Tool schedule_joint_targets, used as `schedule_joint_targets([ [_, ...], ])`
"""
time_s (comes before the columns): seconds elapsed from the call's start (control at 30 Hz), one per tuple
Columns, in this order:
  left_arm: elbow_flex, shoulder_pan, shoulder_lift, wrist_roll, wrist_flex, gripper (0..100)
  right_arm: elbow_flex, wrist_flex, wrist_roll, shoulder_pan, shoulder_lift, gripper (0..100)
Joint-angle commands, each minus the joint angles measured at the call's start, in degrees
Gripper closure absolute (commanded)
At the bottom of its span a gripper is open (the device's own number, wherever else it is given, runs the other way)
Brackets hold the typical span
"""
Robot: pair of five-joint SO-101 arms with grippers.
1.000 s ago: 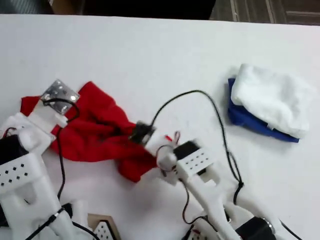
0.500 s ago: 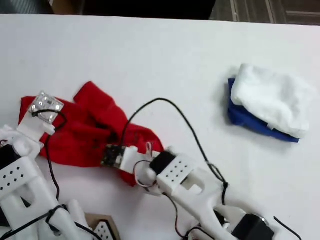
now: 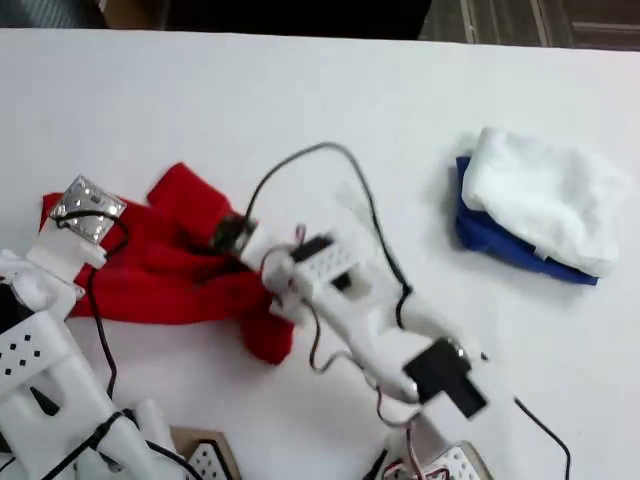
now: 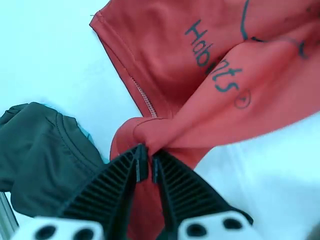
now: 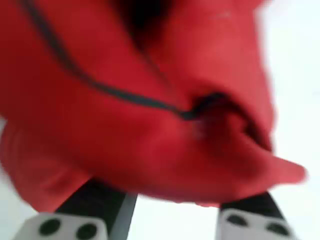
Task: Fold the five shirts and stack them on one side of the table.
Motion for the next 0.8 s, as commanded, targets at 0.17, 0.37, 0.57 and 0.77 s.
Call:
schedule_joint_targets([
  [0.17,-4.0,1.76,-1.05,2.55,1.76,97,-16.26,4.97,0.26,12.53,6.37,98.0],
  [0.37,-4.62,14.51,-1.05,11.52,1.23,97,-28.75,11.47,0.35,19.03,3.74,97.8],
  [0.57,-4.35,25.76,-1.05,21.89,0.09,97,-43.78,20.35,0.35,22.2,3.38,97.8],
  [0.77,3.65,23.82,-1.05,21.71,-4.84,97,-44.57,26.24,-0.18,20.35,4.35,97.3],
])
